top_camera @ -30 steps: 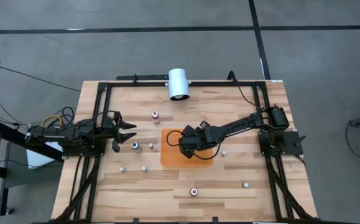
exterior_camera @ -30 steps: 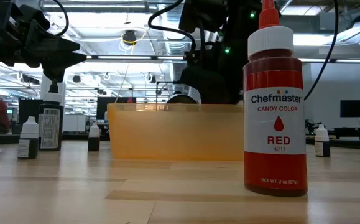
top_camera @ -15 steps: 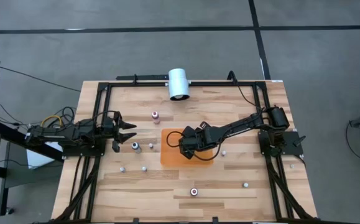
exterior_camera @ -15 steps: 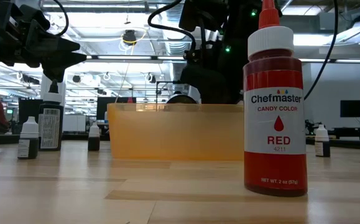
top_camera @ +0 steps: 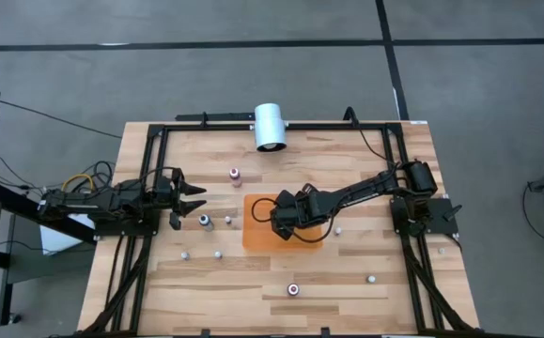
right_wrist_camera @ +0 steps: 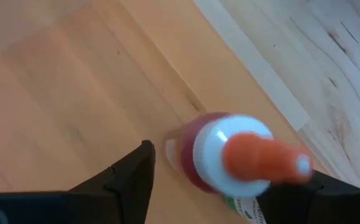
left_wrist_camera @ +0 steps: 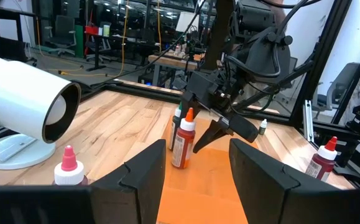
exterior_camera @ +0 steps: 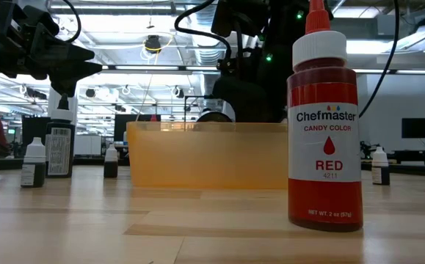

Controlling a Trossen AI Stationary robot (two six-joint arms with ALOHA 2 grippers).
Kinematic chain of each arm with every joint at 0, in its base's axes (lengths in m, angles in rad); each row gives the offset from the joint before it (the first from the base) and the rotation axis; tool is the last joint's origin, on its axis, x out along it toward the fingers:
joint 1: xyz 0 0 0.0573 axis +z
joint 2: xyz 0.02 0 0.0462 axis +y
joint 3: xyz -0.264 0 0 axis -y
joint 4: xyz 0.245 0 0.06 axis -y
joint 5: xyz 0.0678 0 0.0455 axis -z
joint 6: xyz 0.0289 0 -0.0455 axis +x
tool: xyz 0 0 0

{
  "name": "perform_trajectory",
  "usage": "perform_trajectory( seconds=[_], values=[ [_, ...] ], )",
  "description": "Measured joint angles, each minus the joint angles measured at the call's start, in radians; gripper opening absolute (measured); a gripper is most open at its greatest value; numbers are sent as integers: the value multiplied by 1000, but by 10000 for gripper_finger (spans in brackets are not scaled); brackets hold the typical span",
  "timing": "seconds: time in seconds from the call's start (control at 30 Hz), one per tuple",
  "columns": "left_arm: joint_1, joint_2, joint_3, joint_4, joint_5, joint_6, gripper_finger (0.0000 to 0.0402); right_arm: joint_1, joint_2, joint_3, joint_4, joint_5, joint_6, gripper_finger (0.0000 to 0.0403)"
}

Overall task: Pick & Place food coloring
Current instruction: Put the large orange food coloring into the orange bin

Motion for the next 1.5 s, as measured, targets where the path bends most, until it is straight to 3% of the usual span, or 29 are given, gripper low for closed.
perform_trajectory(
  seconds=[0.4,0.7,1.0,1.13,1.5],
  values=[
    [0,0,0,0,0,1,169,0,0,43,-31,1,27,240],
    [0,0,0,0,0,0,169,-1,0,151,-194,45,26,240],
    [0,0,0,0,0,-23,169,7,0,356,-435,171,26,240],
    [0,0,0,0,0,-57,169,38,0,429,-534,237,26,240],
    [0,0,0,0,0,-108,169,200,0,456,-686,240,168,240]
  ],
)
